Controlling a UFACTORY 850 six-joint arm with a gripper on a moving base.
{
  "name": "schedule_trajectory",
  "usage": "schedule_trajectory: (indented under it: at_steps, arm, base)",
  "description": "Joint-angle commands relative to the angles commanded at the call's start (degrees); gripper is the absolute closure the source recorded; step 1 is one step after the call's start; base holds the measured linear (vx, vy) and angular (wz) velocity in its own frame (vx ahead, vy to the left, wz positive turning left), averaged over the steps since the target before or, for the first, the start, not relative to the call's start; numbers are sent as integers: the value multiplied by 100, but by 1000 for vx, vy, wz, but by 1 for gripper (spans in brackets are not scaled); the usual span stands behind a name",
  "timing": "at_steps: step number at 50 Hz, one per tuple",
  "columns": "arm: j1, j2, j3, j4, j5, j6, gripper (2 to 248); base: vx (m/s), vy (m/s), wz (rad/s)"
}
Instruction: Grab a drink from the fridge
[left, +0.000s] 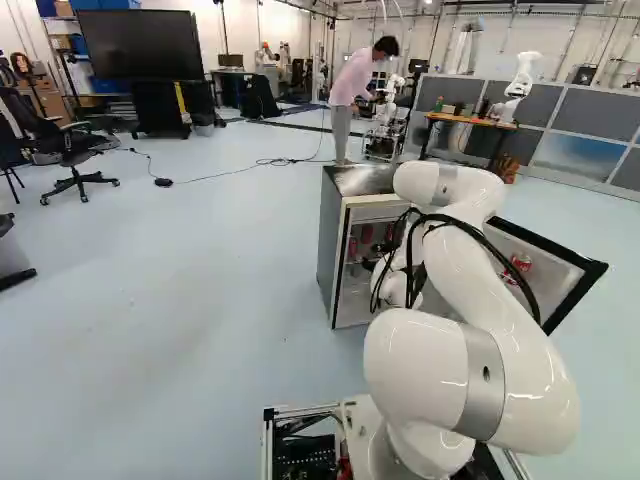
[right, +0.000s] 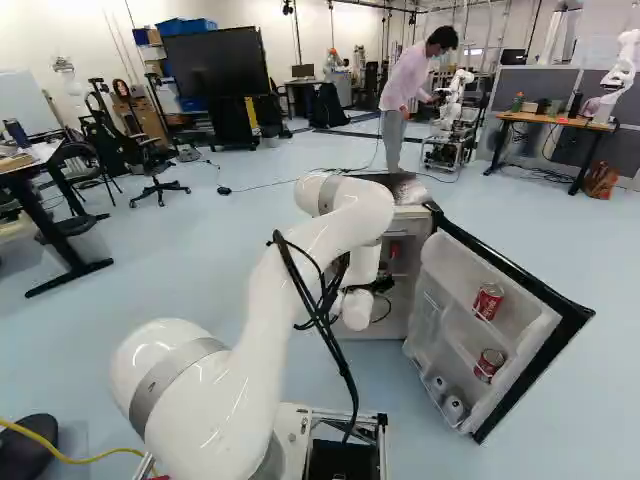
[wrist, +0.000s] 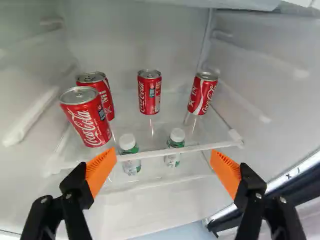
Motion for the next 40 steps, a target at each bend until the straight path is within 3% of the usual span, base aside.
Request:
schedule_trajectory:
  at_steps: [40]
  arm:
    - [92, -50, -329, 0, 0, 0, 3]
  base:
    - [0, 0, 0]
